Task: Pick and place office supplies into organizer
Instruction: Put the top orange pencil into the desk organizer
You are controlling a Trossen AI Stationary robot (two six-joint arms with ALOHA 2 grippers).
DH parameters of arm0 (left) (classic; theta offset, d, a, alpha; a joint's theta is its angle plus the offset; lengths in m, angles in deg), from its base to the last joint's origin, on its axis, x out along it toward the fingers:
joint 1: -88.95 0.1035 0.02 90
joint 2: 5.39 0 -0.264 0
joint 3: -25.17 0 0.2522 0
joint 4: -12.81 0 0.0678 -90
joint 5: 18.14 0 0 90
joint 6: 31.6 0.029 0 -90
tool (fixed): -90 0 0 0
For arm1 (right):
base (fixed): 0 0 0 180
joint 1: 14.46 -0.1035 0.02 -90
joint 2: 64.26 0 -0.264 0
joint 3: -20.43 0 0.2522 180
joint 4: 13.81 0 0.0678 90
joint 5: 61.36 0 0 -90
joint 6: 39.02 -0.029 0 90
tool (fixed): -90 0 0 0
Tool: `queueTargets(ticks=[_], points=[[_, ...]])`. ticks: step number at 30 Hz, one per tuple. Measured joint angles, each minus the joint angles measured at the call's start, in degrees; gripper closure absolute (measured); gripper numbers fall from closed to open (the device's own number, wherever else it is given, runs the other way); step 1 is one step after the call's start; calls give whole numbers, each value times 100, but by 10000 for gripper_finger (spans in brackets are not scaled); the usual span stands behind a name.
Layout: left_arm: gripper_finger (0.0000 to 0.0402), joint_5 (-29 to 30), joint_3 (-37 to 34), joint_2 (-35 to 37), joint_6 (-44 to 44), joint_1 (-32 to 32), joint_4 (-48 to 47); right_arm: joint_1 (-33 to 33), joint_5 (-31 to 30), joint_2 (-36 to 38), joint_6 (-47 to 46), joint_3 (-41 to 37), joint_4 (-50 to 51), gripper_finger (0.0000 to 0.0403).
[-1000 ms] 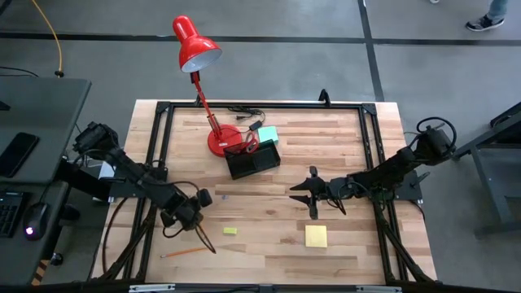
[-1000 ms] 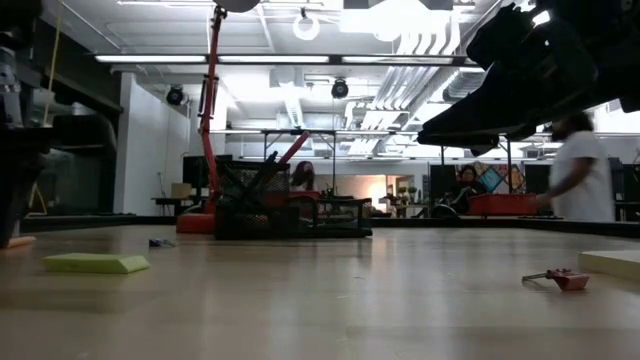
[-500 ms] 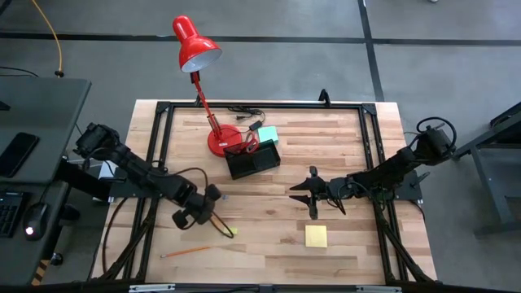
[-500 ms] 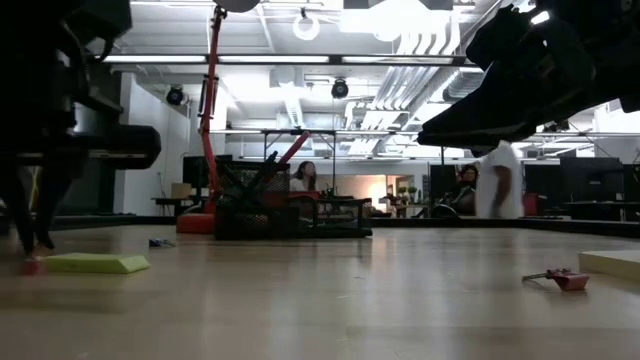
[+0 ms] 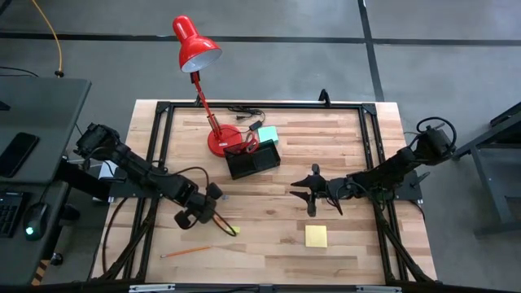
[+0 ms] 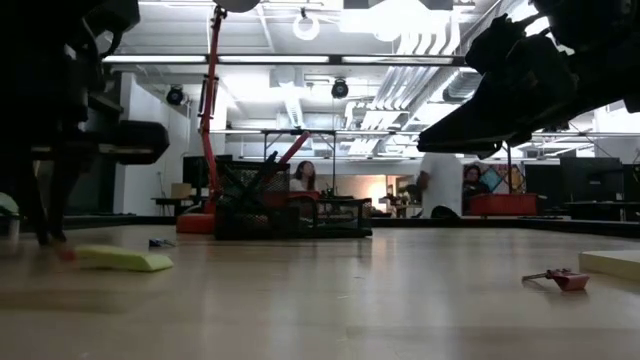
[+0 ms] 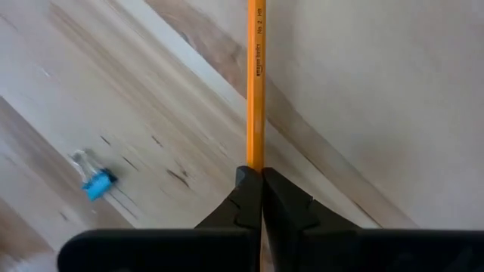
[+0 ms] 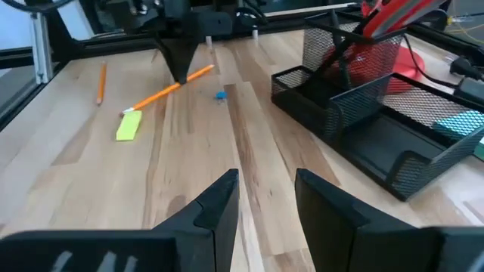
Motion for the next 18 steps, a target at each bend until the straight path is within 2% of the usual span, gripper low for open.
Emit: queueTargets(ticks=[11,15,18], points=[[401,444,847,8,131,-2,-1139,-1,0,0,-10,0,40,281],[401,427,1158,13,126,-4,-1587,-2,31,0,-96,0,75,281],[401,546,1344,13,117,-4,-1649,-2,41,0,-98,0,79,281]])
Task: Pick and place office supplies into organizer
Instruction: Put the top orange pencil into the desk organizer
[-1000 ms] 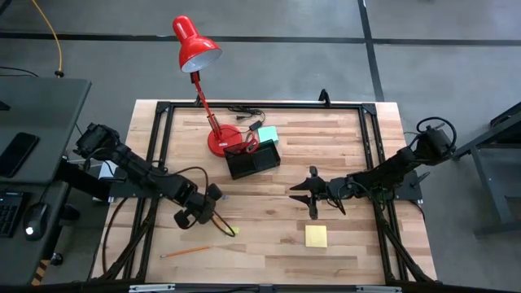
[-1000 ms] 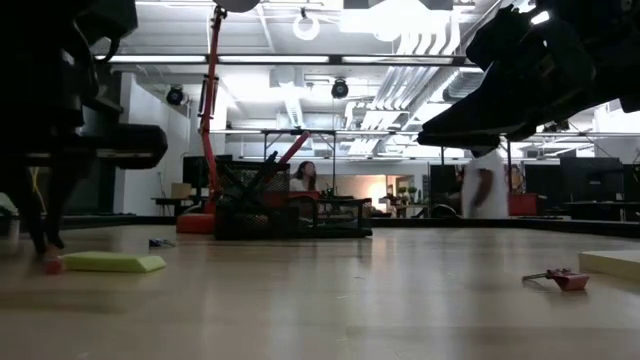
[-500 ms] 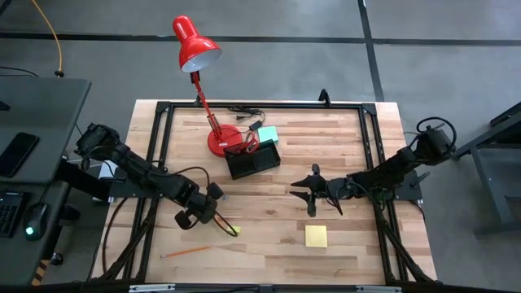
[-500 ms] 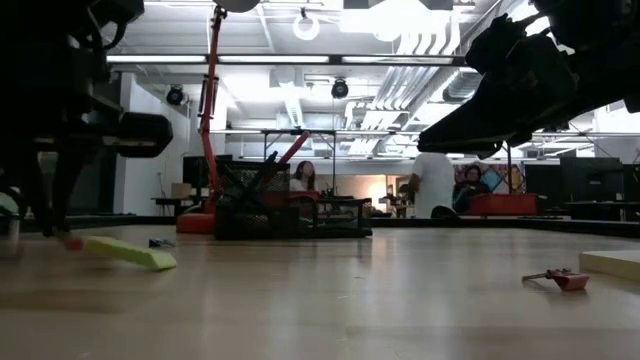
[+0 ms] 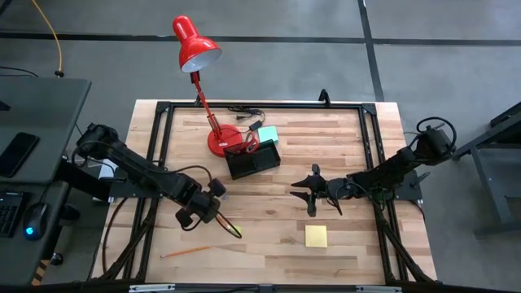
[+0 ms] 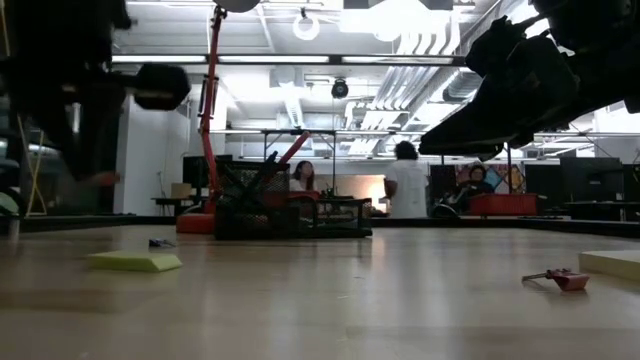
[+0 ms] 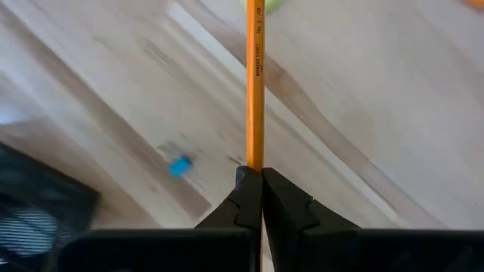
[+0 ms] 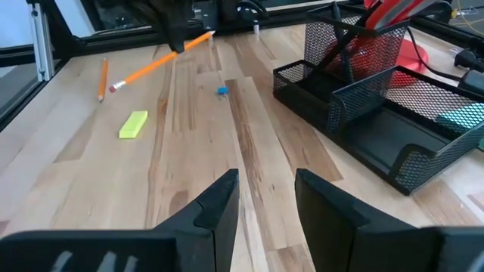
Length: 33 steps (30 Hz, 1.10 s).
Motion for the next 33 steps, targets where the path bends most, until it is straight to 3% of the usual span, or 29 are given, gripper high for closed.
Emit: queueTargets(ticks=[8,17,24,27,30,33], points=[[401,1017,612,4,21,1,196,0,7,0,133,0,-1,281],[401,1376,790,7,10,4,1469,0,-189,0,141,0,-113,275],[401,1926,790,7,-162,7,2288,0,-188,-25,167,0,-118,216],[401,1989,790,7,-127,7,2717,-16,-66,-255,313,18,-639,180],[401,2009,790,7,-107,7,3202,-141,53,-633,884,298,-1420,155],[401,2071,790,7,36,7,3441,-251,6,-945,1576,668,-1481,147]])
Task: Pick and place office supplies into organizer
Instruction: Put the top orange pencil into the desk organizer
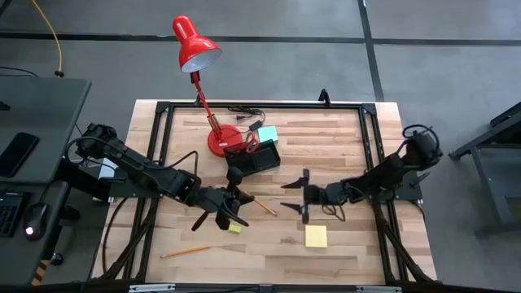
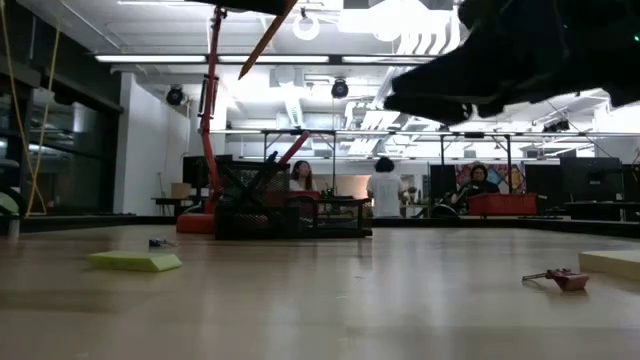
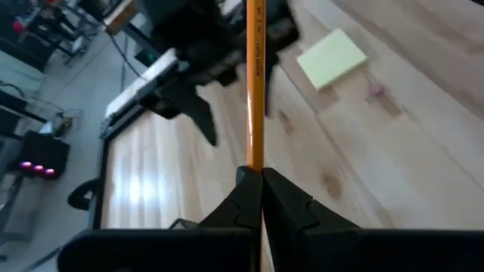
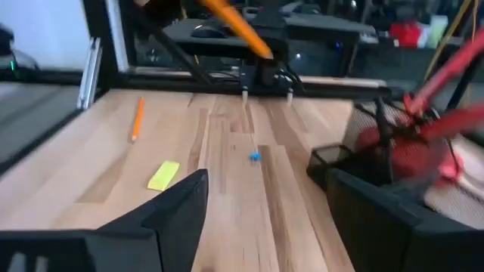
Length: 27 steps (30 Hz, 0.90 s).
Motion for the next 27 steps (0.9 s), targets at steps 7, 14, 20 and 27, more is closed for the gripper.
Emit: queueTargets(ticks=[7,14,20,27], points=[[401,18,0,0,9,-4,359,-323,-223,-520,1378,884,35,156],[401,4,0,0,41,-4,335,-712,-740,-545,2625,1360,-15,157],[401,-13,0,0,43,-4,338,-891,-739,-545,3213,1481,-439,158],[401,-22,0,0,136,-4,337,-898,-450,-545,3576,1483,-1007,160]])
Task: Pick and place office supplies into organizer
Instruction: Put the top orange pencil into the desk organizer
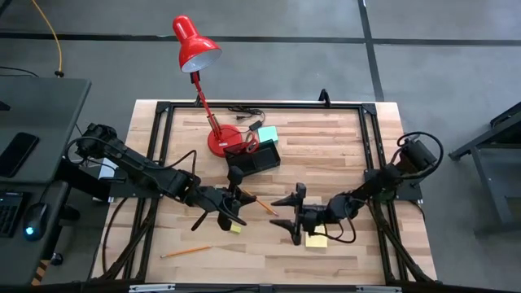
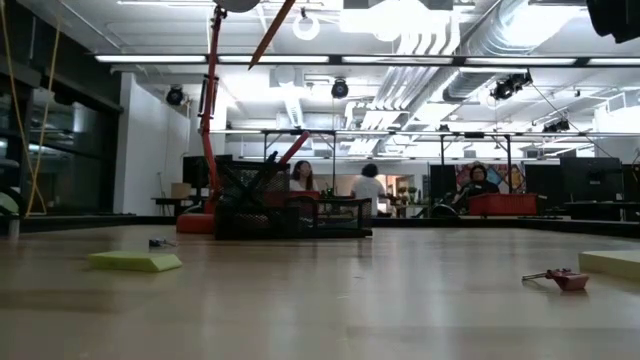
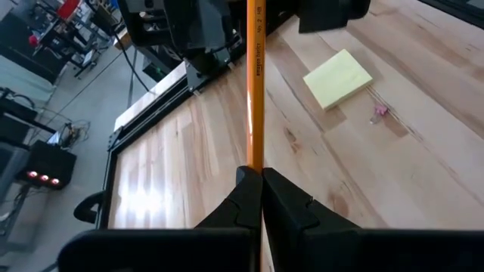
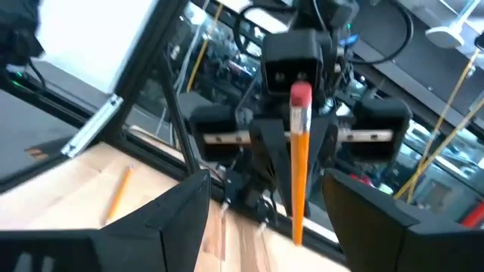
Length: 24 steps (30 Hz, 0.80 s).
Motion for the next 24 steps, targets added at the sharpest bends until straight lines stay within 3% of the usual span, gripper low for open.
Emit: queueTargets(ticks=[9,17,24], points=[[401,-61,0,0,14,0,2,142,493,0,20,-2,-228,179],[401,-63,-2,0,14,0,6,346,1299,2,-204,-2,-405,214],[401,-199,-2,0,14,-2,31,519,1592,2,-400,-2,-395,248]])
